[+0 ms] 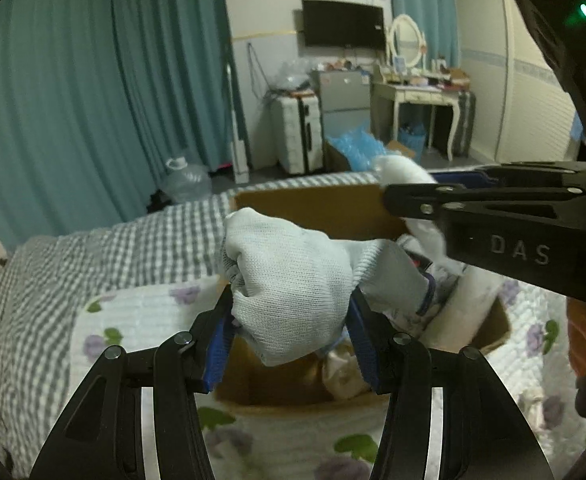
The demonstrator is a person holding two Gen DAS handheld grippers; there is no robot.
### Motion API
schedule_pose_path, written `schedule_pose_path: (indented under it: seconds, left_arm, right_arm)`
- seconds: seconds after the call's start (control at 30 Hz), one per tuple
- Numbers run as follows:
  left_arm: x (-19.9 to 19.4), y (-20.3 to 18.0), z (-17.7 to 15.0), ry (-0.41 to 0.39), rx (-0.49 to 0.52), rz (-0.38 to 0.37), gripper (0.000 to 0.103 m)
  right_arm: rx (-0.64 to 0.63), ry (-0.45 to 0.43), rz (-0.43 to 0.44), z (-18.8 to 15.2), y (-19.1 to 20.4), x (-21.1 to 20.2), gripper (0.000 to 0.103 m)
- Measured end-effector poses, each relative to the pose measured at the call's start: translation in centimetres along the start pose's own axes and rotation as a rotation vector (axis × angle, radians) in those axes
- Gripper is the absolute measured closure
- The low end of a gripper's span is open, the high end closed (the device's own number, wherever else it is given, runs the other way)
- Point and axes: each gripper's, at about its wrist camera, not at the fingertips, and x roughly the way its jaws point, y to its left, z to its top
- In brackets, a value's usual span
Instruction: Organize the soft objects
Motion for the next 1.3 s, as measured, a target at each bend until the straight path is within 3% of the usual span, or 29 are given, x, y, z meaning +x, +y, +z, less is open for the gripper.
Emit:
schedule_pose_path:
  seconds: [0.17,0.23,0.3,0.47,0.53,0.73,0.77,0.83,1.0,1.13,1.3]
  left_arm:
    - [2.4,-0.2,-0.3,0.015,0.013,-0.019,0.045]
    - [2.7,-0.5,-0.3,0.012,0.019,-0.028,0.032]
    - [2.8,-0.9,-0.6,0.026,0.032,-0.038,0.022]
    - [1.2,-1.5,-0.3,-0.027,0.037,-0.002,0.018]
    - [-0.3,-1.4,0.1,-0.042,0.008,-0.019,0.018]
    - [-7.2,-1.7,1.3,-0.123,-0.026,0.022,0.017]
    - [-8.6,-1.5,1.5,-0.144,-0.038,0.033,0.015]
    - [-11.7,-1.1,1.8,-0.187,-0.057,0.034,0.000]
    - [-18.8,-0.2,1.6,-0.286,-0.084,0.039,0.000]
    - [-21.9,0.0,0.7,-0.305,-0.096,0.046,0.000]
    - [-23.0,0.5,-2.2,-0.269,-0.120,0.046,0.000]
  right_arm:
    - [0.022,-0.009,-0.019,-0.3,-0.7,2.3,0.070]
    - [0.058,-0.015,-0.020,-0.4,-1.6,2.3,0.048]
    - [0.081,-0.033,-0.030,-0.6,-2.1,1.4,0.037]
    - [0.054,-0.074,-0.083,-0.9,-2.3,-2.9,0.034]
    - [0.041,-0.093,-0.103,-0.8,-2.3,-5.9,0.033]
    - [-0.014,-0.162,-0.181,-0.4,-0.8,-16.0,0.021]
    - [-0.026,-0.179,-0.198,-0.4,-0.3,-18.1,0.019]
    - [-0.038,-0.202,-0.218,-0.6,0.6,-21.1,0.016]
    - [-0.054,-0.218,-0.208,-2.0,3.1,-27.2,0.016]
    - [-0.062,-0.203,-0.192,-4.2,4.8,-29.3,0.012]
    - [-0.069,-0.129,-0.191,-8.5,5.3,-27.7,0.010]
